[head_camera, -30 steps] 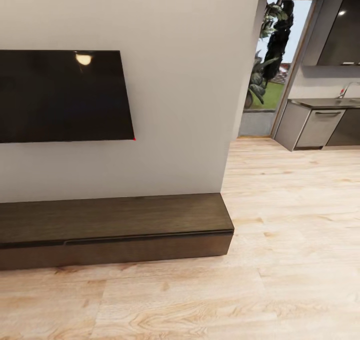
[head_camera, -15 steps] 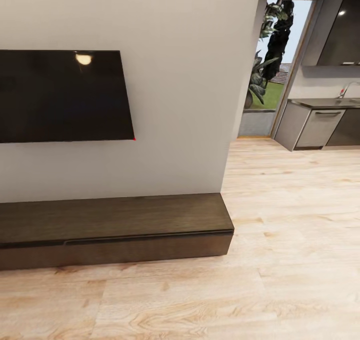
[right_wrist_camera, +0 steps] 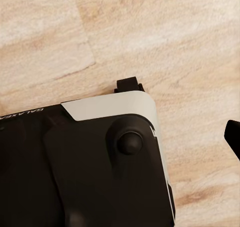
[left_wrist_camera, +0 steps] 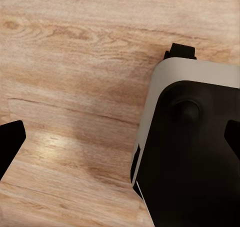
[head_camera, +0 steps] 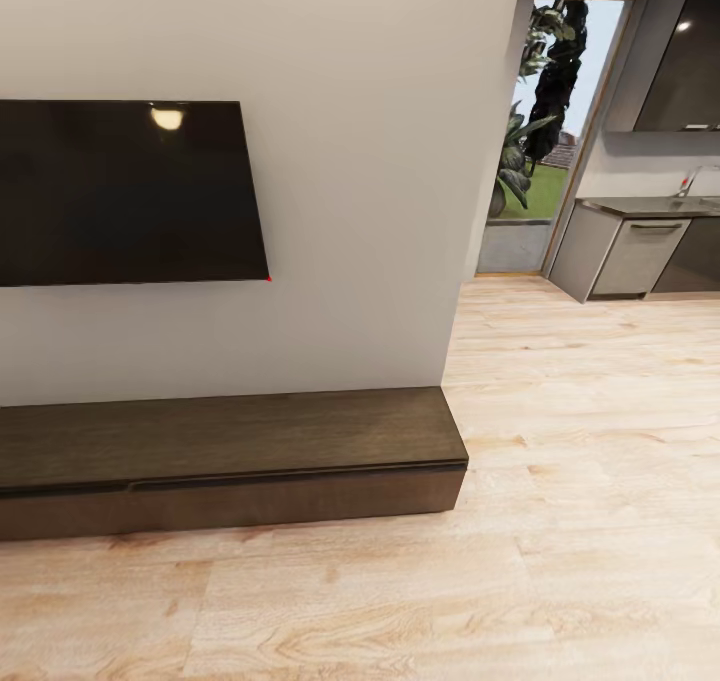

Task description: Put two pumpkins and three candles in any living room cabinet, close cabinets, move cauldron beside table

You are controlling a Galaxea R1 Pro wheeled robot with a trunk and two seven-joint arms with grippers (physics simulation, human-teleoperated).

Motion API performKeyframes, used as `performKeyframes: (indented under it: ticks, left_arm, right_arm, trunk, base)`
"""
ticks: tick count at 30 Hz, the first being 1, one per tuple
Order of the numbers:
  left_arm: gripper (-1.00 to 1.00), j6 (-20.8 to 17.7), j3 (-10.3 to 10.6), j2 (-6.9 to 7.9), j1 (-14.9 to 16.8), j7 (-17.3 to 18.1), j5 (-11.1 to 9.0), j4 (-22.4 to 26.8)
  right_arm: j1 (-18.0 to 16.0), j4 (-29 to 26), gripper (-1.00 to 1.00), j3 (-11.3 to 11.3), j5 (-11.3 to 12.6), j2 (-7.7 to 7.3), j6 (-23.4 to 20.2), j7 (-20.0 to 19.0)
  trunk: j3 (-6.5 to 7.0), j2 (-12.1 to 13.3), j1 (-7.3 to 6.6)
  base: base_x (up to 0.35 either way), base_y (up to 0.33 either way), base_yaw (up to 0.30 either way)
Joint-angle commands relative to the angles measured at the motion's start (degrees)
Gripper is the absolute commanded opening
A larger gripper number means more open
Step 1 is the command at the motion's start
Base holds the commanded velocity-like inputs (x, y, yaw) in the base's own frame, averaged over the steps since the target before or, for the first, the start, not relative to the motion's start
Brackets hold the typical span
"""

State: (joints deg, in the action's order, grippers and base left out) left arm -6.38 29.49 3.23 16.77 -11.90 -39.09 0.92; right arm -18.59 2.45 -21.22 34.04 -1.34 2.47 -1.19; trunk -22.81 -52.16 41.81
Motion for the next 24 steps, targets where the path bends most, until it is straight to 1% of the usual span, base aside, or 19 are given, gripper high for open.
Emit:
performKeyframes:
  ticks: [1, 24]
  left_arm:
    - [1.0, -0.3, 0.5, 0.02, 0.0, -0.2, -0.4, 0.1]
    - [1.0, -0.3, 0.5, 0.02, 0.0, -0.2, -0.4, 0.1]
  right_arm:
    - [-0.1, 0.2, 1.0, -0.5, 0.5, 0.02, 0.3, -0.1]
    - [-0.1, 0.2, 1.0, -0.4, 0.5, 0.02, 0.3, -0.1]
  trunk:
    - [-0.06, 0.0, 0.0]
    - [-0.06, 0.0, 0.0]
  base:
    - [0.0, 0.0, 0.0]
    - [0.0, 0.0, 0.0]
